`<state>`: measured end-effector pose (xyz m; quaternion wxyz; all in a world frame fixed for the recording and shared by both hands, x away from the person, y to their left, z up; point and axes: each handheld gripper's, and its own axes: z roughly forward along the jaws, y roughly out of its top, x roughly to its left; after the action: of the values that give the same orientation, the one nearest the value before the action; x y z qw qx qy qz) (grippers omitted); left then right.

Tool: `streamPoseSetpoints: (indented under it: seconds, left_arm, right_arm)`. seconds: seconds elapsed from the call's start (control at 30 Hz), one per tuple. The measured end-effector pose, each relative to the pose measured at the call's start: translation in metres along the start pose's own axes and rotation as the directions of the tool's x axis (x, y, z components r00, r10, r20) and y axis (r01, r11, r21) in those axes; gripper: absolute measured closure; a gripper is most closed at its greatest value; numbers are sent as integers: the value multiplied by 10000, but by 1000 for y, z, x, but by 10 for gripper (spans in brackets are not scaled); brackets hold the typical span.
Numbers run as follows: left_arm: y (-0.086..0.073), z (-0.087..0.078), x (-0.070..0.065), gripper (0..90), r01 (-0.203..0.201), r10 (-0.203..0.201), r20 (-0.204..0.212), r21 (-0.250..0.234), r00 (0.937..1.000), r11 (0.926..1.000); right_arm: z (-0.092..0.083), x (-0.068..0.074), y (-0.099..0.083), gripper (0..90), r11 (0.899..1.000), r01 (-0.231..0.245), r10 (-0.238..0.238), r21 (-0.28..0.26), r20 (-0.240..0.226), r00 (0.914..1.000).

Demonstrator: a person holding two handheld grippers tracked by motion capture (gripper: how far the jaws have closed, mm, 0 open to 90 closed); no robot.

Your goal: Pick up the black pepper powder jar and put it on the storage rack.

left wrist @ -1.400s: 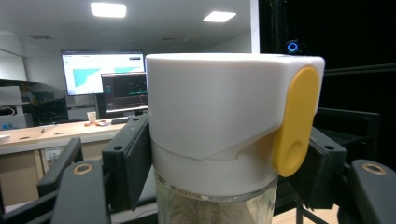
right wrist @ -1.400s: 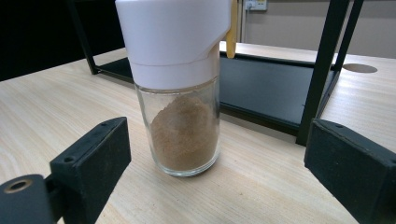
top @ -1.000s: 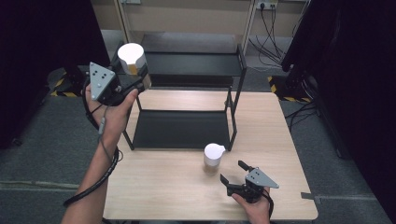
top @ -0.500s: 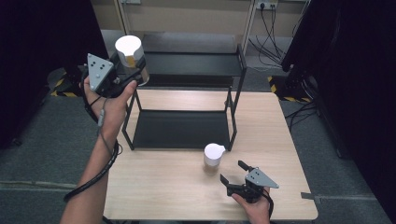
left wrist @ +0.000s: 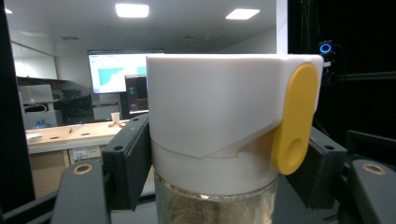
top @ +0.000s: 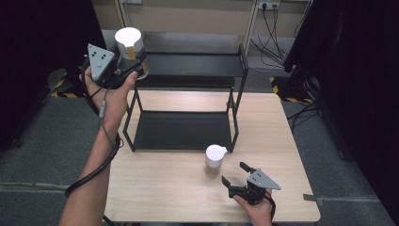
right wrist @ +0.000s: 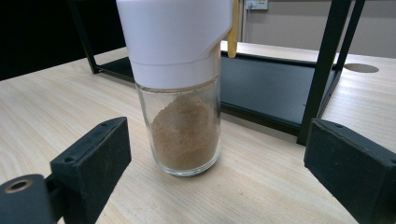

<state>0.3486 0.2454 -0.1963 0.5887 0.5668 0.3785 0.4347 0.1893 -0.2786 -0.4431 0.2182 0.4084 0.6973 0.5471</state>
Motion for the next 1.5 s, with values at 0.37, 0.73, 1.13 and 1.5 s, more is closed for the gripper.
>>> streamPoseSetpoints:
  seconds: [0.37,0.73,1.13,1.5]
  left_arm:
    - [2,19,12,304,198,-187,-360,319,9992,9993]
    - [1,34,17,304,300,-272,-505,557,9984,9980]
    - [-1,51,20,304,265,-212,-569,953,9982,9951]
    - [-4,59,18,303,379,-321,-538,1096,9980,9933]
  right_arm:
    - [0,0,1,75,10000,-19,19,37,-9,10000]
    - [0,0,1,75,10000,45,-45,31,-29,10000]
    - [1,0,1,76,10000,59,-59,64,-47,10000]
    - [1,-1,1,76,10000,68,-68,62,-63,10000]
